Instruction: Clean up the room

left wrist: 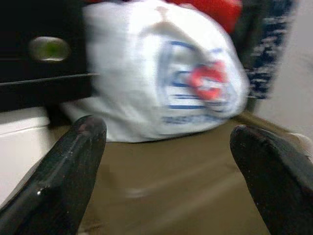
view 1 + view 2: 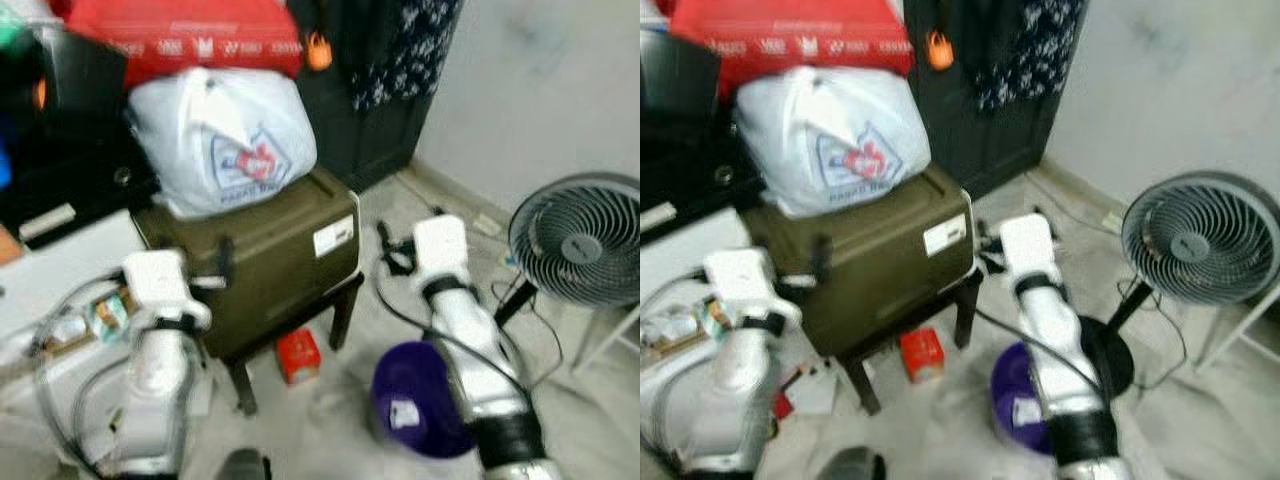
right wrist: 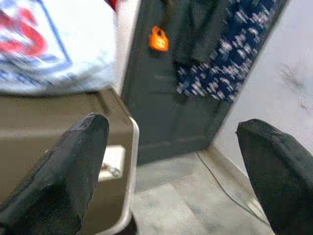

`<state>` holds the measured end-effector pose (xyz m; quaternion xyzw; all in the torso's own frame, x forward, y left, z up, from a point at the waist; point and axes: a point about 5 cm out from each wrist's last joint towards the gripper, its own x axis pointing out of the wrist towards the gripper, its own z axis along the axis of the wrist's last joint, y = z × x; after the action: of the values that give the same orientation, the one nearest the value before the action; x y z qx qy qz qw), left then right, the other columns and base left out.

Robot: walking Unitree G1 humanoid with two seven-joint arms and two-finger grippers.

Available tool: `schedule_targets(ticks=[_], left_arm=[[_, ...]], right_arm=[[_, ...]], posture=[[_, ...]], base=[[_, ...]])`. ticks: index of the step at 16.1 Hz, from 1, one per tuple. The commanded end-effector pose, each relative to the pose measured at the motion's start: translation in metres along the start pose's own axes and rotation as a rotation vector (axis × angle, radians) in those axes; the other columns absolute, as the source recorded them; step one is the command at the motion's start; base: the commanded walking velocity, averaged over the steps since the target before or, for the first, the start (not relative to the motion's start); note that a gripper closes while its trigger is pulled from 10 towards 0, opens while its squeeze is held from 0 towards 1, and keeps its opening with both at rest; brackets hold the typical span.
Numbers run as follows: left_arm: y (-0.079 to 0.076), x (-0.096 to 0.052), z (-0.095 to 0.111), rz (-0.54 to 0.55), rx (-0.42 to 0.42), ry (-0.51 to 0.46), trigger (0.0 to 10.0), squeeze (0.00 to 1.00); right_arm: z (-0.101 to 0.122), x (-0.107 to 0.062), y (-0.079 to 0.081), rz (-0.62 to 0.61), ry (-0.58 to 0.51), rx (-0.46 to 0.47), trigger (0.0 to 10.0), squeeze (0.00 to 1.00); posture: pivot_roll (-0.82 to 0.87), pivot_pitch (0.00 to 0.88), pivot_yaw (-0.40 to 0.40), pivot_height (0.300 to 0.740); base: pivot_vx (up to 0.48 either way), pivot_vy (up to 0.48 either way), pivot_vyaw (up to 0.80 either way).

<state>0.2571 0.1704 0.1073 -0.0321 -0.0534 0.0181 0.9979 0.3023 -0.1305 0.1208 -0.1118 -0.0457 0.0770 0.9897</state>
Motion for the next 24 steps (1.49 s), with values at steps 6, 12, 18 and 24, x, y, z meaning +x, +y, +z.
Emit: schedule_targets(ticks=[6,12,18,24], left_arm=[[-0.005,0.009,0.002,0.011,0.068,-0.013,10.0,0.00],[0.010,0.001,0.001,0.037,0.102,-0.008,10.0,0.00],[0.012,-0.003,0.001,0.024,0.060,-0.011,10.0,0.00],[0.013,0.001,-0.002,0.033,0.092,0.017,10.0,0.00]], right_arm=[[-0.006,-0.003,-0.008,-0.032,0.010,-0.033,10.0,0.00],[-0.004,0.000,0.000,-0.014,0.000,-0.008,10.0,0.00],[-0.003,0.001,0.000,-0.039,-0.001,0.013,10.0,0.00],[-0.004,0.001,-0.002,-0.051,0.002,0.020,10.0,0.00]], posture=[[0.02,0.000,-0.003,0.740],[0.04,0.000,-0.006,0.740],[0.04,0.012,0.006,0.740],[0.04,0.020,0.012,0.740]], base=[[0.000,0.000,0.80],[0.000,0.000,0.80],[0.000,0.000,0.80],[0.000,0.000,0.80]])
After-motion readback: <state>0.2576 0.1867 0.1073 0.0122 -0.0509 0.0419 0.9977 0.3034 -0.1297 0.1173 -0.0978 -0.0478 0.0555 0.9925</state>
